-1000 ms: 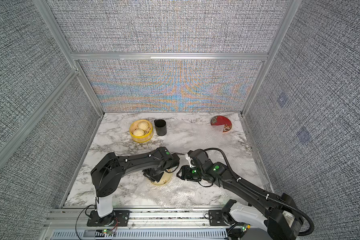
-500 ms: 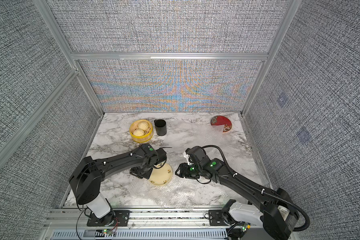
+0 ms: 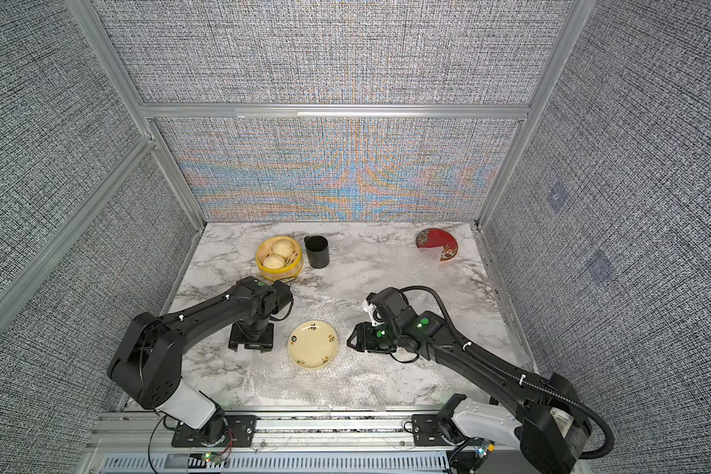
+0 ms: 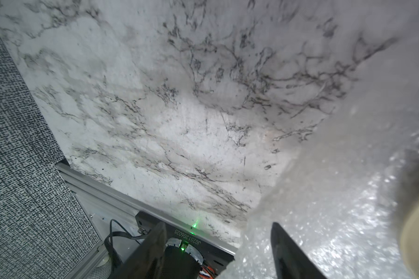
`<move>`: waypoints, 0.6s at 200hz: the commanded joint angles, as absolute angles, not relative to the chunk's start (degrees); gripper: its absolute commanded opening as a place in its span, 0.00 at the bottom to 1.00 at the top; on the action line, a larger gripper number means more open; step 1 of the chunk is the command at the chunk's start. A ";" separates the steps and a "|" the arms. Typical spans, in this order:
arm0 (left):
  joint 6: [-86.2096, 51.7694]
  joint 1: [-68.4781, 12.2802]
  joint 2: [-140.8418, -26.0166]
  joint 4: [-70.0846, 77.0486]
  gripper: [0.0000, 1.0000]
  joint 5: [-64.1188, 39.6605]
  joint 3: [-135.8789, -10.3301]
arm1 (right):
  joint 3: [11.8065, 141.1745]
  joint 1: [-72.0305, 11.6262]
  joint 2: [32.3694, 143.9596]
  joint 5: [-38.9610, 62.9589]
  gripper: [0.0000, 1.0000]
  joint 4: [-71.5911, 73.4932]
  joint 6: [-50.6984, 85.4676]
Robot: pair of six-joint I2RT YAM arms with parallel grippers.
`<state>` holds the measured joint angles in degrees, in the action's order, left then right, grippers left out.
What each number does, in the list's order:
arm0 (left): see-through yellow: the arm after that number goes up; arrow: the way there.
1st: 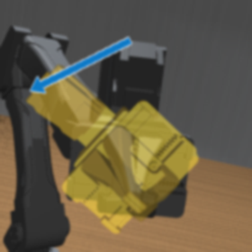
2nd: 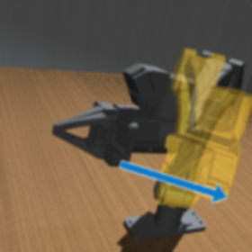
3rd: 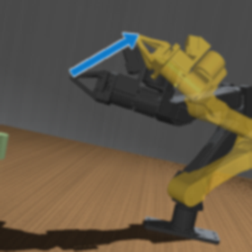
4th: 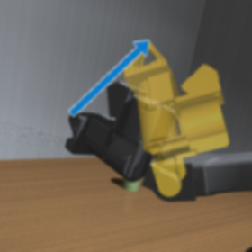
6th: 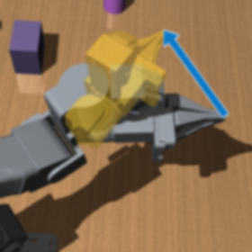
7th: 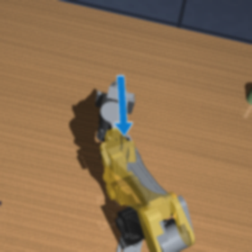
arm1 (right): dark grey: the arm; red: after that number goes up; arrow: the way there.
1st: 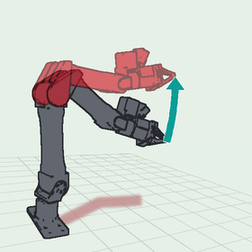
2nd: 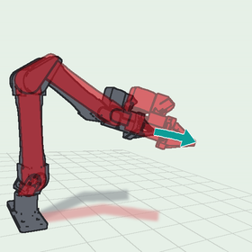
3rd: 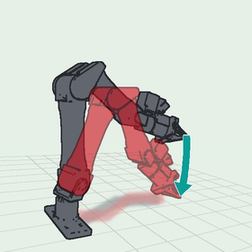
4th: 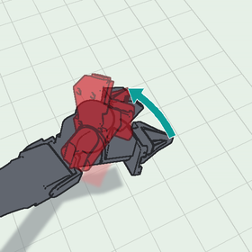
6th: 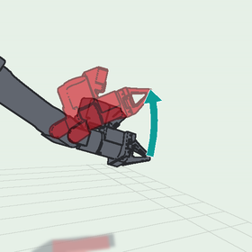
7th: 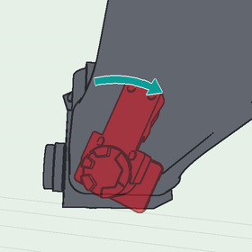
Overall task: Unpack dinner plates from bubble wrap
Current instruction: Unwrap the bubble wrap at the center of the board.
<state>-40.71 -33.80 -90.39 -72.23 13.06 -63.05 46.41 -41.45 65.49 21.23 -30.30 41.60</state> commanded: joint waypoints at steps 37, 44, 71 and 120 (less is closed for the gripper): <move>-40.49 -33.49 -78.74 -68.86 0.81 -2.23 -70.94 | 43.26 -40.62 67.19 29.75 0.57 -26.41 42.99; -41.17 -33.55 -78.12 -66.59 0.81 -5.98 -69.96 | 42.93 -40.52 68.92 32.26 0.57 -25.13 43.23; -45.29 -37.58 -78.46 -59.72 0.82 -12.25 -66.73 | 42.10 -40.71 73.74 34.90 0.57 -21.53 44.21; -50.15 -44.47 -85.69 -51.79 0.82 -13.66 -65.32 | 42.46 -40.41 76.97 34.76 0.57 -21.65 42.39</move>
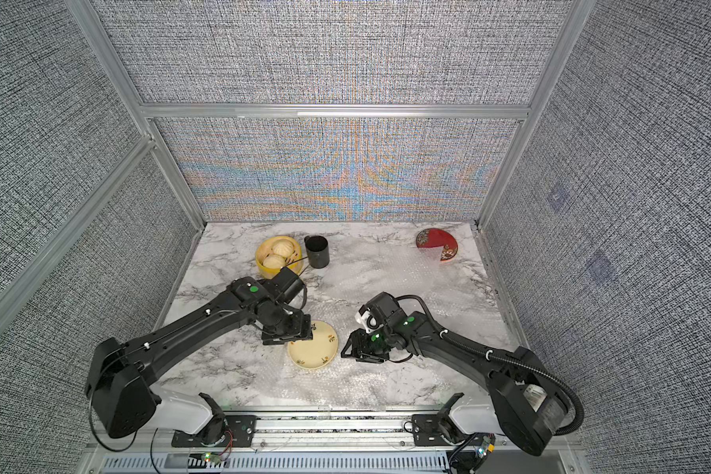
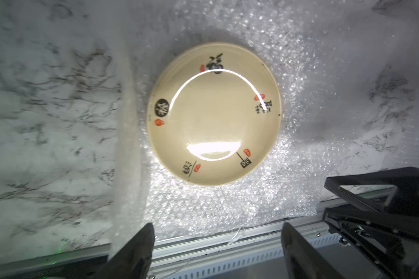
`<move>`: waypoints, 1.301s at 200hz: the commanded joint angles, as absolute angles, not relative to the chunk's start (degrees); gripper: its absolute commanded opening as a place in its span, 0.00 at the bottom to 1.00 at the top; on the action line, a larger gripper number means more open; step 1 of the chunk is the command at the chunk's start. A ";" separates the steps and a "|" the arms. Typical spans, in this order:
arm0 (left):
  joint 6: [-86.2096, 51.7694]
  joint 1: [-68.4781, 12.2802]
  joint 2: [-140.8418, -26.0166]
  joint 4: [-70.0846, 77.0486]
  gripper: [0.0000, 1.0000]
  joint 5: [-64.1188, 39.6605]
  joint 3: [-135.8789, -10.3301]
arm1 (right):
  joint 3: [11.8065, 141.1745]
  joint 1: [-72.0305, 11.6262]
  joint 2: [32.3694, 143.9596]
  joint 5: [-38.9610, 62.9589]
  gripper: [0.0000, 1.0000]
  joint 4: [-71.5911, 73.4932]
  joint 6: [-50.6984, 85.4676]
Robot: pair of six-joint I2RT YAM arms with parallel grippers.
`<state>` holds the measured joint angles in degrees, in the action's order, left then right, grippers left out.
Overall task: Unpack dinner plates from bubble wrap
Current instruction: Unwrap the bubble wrap at the center of the board.
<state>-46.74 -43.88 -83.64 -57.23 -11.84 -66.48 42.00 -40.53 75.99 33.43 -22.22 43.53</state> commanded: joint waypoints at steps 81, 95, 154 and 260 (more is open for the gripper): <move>-46.65 -39.41 -89.54 -57.75 0.82 -1.88 -62.30 | 39.86 -39.99 75.24 32.88 0.57 -22.31 42.31; -45.90 -37.97 -88.89 -55.44 0.82 -3.67 -59.78 | 38.64 -39.79 75.74 33.19 0.57 -21.11 42.92; -46.22 -37.18 -89.98 -46.48 0.81 -9.22 -51.33 | 34.74 -37.73 82.23 36.60 0.57 -13.32 44.79; -46.82 -35.34 -81.93 -41.78 0.80 -12.74 -44.60 | 37.42 -25.02 89.42 33.67 0.57 -21.34 35.85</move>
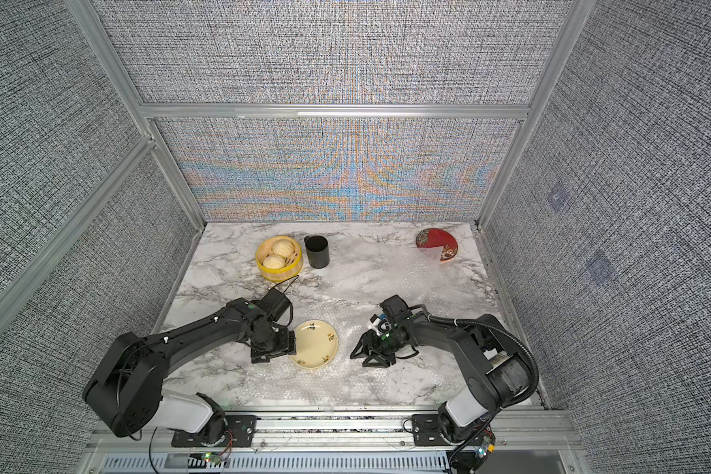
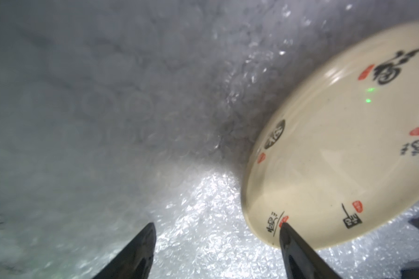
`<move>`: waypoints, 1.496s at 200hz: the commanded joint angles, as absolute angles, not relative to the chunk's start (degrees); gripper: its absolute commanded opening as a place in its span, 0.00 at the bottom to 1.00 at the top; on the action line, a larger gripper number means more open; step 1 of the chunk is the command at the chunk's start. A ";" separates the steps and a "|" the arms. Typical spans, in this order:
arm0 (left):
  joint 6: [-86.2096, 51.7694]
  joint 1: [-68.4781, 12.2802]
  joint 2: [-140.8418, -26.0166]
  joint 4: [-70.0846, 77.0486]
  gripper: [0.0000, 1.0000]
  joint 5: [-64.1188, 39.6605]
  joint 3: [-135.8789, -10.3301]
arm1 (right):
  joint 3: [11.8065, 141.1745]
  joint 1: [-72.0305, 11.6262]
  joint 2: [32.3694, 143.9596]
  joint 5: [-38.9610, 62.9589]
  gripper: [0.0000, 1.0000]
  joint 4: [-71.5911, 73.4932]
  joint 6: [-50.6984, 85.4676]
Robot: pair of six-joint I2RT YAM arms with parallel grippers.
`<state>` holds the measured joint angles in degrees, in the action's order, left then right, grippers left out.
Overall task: Unpack dinner plates from bubble wrap
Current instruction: Unwrap the bubble wrap at the center of the board, then pick up the plate from the bubble wrap.
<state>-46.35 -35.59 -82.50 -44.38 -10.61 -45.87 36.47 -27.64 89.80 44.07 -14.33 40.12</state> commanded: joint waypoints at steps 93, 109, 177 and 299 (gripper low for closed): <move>-49.85 -34.34 -70.55 -36.26 0.79 -17.51 -43.29 | 43.71 -25.11 72.70 35.90 0.56 -34.67 31.65; -50.25 -34.33 -69.69 -36.48 0.79 -18.35 -46.05 | 44.75 -25.94 71.00 36.75 0.56 -33.87 33.01; -54.75 -34.36 -74.60 -30.23 0.80 -25.15 -50.89 | 48.12 -28.83 74.44 42.14 0.55 -26.98 34.38; -48.21 -33.85 -81.00 -30.49 0.79 -20.74 -44.94 | 45.58 -29.38 86.63 44.08 0.55 -18.31 35.94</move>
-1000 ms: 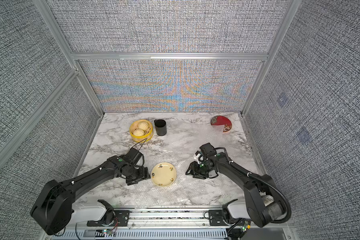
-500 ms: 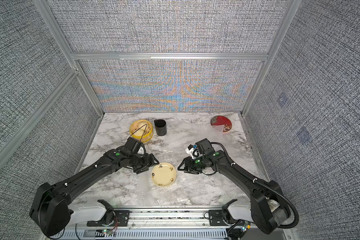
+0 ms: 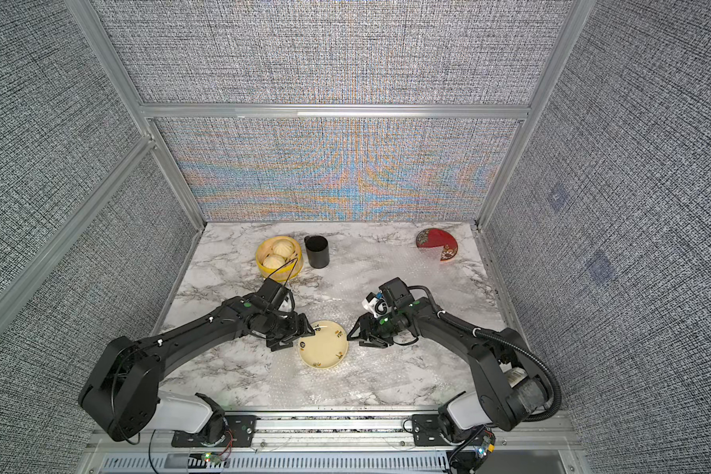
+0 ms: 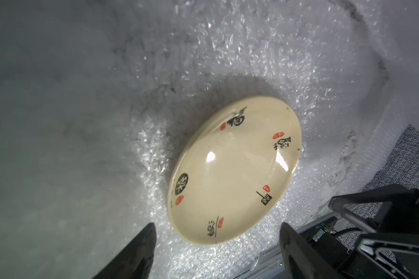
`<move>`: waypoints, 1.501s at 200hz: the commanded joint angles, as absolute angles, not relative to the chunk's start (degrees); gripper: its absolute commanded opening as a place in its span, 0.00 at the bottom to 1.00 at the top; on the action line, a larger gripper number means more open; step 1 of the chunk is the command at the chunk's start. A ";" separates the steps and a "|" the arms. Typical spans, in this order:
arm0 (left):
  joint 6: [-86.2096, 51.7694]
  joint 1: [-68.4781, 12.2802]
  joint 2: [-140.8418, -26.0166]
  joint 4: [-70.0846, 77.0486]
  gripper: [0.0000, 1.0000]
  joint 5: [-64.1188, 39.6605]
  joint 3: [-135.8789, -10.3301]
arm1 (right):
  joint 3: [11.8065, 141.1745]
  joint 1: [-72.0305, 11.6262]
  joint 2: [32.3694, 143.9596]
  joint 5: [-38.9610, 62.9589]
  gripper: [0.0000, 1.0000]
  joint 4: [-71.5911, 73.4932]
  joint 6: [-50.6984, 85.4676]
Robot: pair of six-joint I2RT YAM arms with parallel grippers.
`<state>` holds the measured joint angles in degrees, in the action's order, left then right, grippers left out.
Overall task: Unpack dinner plates from bubble wrap
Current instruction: Pick up the plate from the bubble wrap.
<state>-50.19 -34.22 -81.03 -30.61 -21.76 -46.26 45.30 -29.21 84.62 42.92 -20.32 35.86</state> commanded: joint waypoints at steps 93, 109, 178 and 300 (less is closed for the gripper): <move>-46.49 -32.85 -85.21 -19.34 0.78 -25.82 -40.09 | 47.72 -30.56 93.31 44.63 0.54 -16.14 36.12; -46.52 -32.57 -86.16 -18.34 0.77 -26.20 -39.88 | 47.77 -30.58 94.01 44.48 0.54 -16.07 36.06; -45.88 -31.91 -87.26 -17.49 0.70 -26.63 -40.18 | 49.35 -30.76 96.92 45.00 0.53 -15.83 35.16; -41.90 -31.31 -83.93 -26.99 0.62 -24.39 -45.08 | 49.19 -30.92 100.64 45.55 0.46 -12.32 36.47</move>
<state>-44.18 -31.46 -86.15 -21.63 -26.55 -43.03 49.50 -30.87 100.53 44.93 -13.06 36.14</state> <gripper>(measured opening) 0.607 0.459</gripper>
